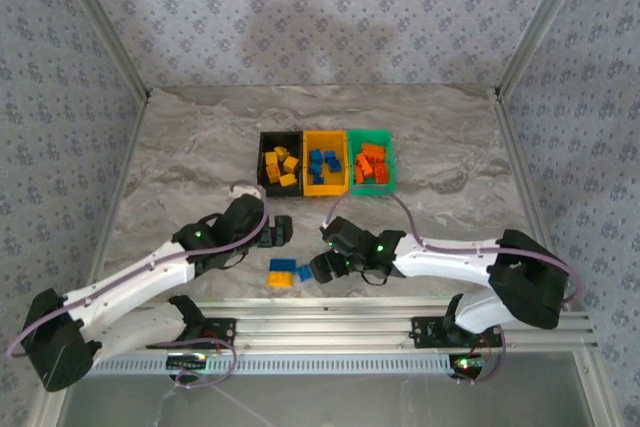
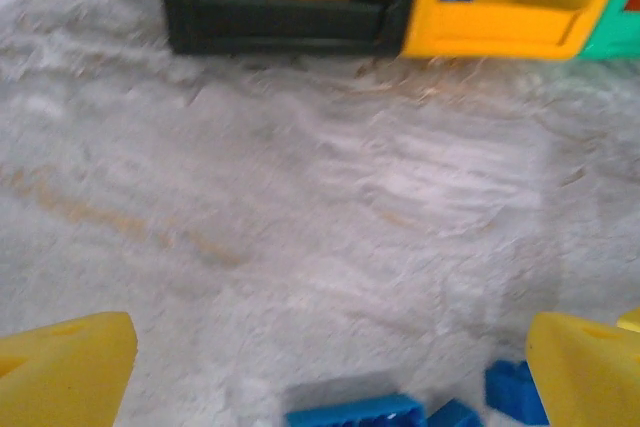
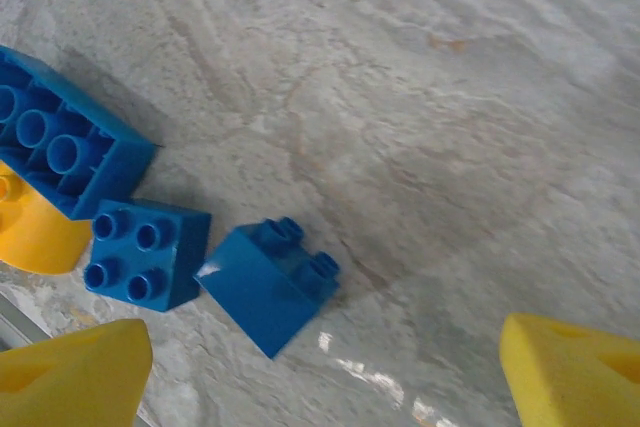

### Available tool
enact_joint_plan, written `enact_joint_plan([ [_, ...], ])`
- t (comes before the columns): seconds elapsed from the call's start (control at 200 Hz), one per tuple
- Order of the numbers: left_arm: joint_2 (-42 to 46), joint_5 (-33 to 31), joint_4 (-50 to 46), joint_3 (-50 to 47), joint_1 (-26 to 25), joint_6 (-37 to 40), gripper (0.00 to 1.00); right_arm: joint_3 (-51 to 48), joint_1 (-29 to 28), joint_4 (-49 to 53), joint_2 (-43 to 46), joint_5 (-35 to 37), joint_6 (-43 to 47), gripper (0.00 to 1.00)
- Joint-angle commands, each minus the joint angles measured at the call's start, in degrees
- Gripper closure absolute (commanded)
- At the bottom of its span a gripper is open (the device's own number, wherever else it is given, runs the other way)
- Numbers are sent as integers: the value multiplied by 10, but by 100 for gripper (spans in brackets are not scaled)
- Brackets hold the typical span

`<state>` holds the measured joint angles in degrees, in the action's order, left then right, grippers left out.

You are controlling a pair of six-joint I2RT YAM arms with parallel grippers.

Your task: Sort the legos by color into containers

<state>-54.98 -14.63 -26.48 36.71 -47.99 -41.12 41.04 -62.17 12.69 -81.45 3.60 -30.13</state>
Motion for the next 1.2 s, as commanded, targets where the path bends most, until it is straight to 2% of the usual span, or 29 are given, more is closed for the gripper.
enact_joint_plan([
  [0.0,44,-10,-27,-22,2,-41,0,21,-5,-11,-22,10,9,9],
  [0.13,62,-12,-29,-37,2,-50,0,38,-8,-8,-54,13,9,14],
  [0.28,61,-21,-38,-35,3,-44,0,49,-10,14,-76,27,0,25],
  [0.515,58,-30,-32,-37,3,-37,0,29,1,25,-59,54,-21,51],
  [0.679,46,-31,-27,-33,3,-31,0,14,10,16,-39,62,-26,64],
  [0.874,31,-31,-30,-29,3,-24,0,17,25,38,10,73,-23,68],
  [1.014,33,-34,-30,-33,3,-20,0,63,62,65,44,68,10,68],
  [1.194,34,-34,-29,-34,3,-23,0,167,141,60,-5,66,45,67],
])
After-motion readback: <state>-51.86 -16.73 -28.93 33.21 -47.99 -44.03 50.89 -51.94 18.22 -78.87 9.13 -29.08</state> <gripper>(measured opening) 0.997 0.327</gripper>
